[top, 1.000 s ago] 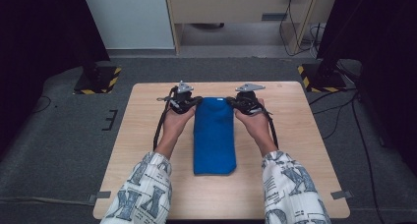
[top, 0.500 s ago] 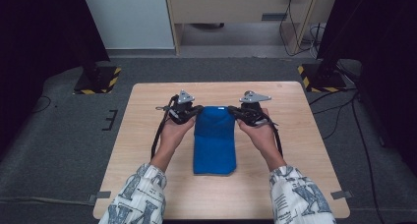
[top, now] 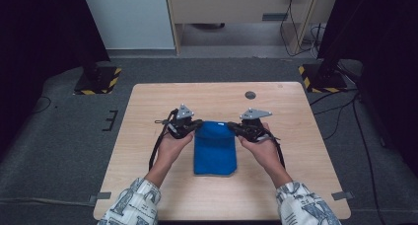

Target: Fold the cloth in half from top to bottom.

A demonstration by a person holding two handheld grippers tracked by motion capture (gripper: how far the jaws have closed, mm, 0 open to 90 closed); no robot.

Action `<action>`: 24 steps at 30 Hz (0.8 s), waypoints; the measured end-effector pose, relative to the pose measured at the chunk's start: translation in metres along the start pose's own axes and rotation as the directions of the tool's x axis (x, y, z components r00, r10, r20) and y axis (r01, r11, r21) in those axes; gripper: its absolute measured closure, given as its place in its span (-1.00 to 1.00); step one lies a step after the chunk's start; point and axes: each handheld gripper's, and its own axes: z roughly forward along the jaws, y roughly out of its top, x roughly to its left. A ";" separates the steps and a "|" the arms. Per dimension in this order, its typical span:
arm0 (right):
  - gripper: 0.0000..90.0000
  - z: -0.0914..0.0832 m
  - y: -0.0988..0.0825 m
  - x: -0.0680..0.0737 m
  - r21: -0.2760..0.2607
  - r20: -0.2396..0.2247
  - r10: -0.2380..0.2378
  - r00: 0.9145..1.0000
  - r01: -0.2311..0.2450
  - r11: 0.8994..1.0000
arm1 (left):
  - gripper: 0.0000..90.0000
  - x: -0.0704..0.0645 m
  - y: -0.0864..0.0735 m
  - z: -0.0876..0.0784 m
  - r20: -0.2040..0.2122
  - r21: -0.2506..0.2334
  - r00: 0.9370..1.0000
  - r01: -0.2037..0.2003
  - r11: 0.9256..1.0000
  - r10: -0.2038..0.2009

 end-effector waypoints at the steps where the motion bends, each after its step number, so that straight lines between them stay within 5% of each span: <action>1: 0.95 0.000 -0.003 0.001 0.004 -0.004 -0.003 1.000 0.003 1.000 | 0.92 0.000 -0.001 -0.001 0.003 -0.001 1.000 0.002 1.000 -0.002; 12: 0.95 -0.007 -0.012 0.010 0.010 -0.026 -0.010 1.000 0.010 1.000 | 0.92 -0.010 -0.007 -0.014 0.028 -0.008 0.999 -0.016 1.000 0.016; 24: 0.95 -0.009 -0.025 0.018 0.027 -0.056 -0.021 0.998 0.022 0.999 | 0.92 -0.015 -0.025 -0.018 0.058 0.000 0.998 0.010 1.000 -0.010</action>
